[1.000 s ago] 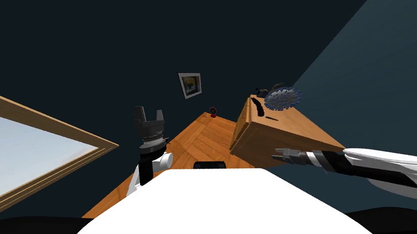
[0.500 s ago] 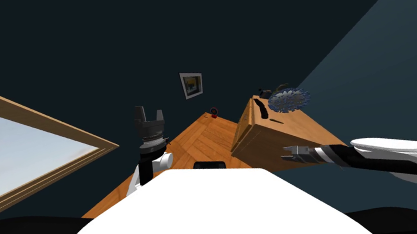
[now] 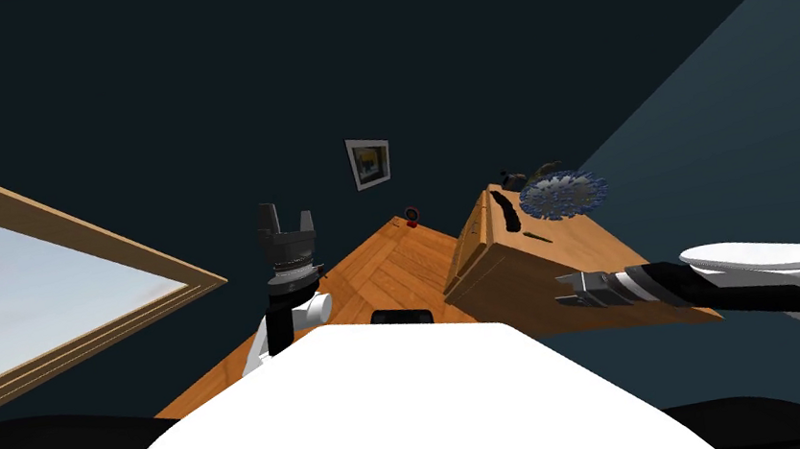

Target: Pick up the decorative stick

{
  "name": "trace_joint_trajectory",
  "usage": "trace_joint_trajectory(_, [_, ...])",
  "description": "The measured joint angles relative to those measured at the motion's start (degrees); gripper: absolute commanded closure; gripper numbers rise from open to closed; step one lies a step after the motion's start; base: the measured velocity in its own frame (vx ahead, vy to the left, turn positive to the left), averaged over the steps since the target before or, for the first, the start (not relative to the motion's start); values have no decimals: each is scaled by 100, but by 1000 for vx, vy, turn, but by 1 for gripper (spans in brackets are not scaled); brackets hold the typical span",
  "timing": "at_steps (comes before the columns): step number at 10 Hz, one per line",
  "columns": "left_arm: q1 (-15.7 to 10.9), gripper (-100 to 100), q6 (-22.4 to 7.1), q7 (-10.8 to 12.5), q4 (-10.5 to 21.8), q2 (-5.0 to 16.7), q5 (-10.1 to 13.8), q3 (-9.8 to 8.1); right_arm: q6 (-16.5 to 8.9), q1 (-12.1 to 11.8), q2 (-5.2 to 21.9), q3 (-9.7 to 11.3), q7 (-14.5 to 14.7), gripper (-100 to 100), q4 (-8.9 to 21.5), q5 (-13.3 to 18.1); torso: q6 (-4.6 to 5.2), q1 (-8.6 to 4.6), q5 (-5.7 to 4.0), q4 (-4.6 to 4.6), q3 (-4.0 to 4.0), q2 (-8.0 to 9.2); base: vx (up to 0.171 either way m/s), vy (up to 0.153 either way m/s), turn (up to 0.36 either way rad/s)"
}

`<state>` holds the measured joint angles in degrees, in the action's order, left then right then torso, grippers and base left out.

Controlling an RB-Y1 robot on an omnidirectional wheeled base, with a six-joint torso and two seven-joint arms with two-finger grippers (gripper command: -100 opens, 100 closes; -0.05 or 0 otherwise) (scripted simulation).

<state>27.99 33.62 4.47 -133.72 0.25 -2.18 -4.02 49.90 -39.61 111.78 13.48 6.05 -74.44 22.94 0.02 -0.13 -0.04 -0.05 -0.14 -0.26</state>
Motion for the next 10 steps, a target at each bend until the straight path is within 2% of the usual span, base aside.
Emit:
trace_joint_trajectory(1, [0, 0, 0, 0, 0, 0, 0, 0, 53, -12, 43, -124, -67, -100, 103, 287, -1, -2, -1, -1, -3, -5, 75, -22, 30])
trace_joint_trajectory(3, [0, 0, 0, 0, 0, 0, 0, 0, 16, -20, 314, 14, 36, -100, 106, 130, 1, 4, 0, 2, 5, 9, 44, -21, 21])
trace_joint_trajectory(4, [0, 0, 0, 0, 0, 0, 0, 0, 89, -205, 322, -312, -25, -100, 256, 452, 0, -4, -1, 2, 4, 5, 64, -29, 35])
trace_joint_trajectory(6, [0, 0, 0, 0, 0, 0, 0, 0, 24, -25, 568, 10, 78, -100, 206, 270, 2, 4, -1, 2, 6, 11, 54, -14, 30])
trace_joint_trajectory(7, [0, 0, 0, 0, 0, 0, 0, 0, -17, -12, 706, 69, 90, -100, 204, 330, -1, 2, 1, 1, 1, 1, 146, -51, 112])
trace_joint_trajectory(8, [0, 0, 0, 0, 0, 0, 0, 0, -50, 191, 898, 359, 162, -100, 219, 361, -2, -6, -1, -5, -12, -21, 133, -58, 43])
trace_joint_trajectory(9, [1, 0, 0, 0, 0, 0, 0, 0, -31, 192, 975, 388, 190, -100, 269, 420, 1, -12, -5, -6, -14, -24, 58, -44, -8])
trace_joint_trajectory(10, [0, 0, 0, 0, 0, 0, 0, 0, 12, 31, 963, 202, 151, -100, 334, 512, 2, -11, -6, -2, -4, -4, 2, -22, -7])
